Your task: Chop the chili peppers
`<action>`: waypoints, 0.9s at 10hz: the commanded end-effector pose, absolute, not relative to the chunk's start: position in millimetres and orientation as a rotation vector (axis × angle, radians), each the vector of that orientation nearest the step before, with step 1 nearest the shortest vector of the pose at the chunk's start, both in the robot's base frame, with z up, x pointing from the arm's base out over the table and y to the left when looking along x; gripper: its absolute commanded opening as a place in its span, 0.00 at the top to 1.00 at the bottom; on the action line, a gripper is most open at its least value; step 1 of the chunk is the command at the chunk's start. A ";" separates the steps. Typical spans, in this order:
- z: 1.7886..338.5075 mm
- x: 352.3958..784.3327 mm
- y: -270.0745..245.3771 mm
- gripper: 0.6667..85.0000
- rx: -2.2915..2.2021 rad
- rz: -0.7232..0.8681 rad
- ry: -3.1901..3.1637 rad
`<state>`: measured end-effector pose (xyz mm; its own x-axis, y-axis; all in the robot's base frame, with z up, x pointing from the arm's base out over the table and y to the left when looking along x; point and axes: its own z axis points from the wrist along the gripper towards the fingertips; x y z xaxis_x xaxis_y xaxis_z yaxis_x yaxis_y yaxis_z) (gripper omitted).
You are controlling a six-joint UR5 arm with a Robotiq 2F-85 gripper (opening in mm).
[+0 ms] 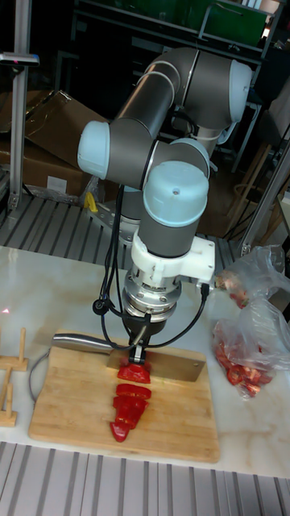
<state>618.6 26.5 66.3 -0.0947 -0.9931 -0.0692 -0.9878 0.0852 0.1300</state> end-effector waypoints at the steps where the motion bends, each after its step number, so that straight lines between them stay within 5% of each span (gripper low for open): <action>1: 73.1 621.7 38.0 0.99 2.073 -0.269 -2.321; 9: 66.9 628.3 25.3 0.99 2.065 -0.202 -2.338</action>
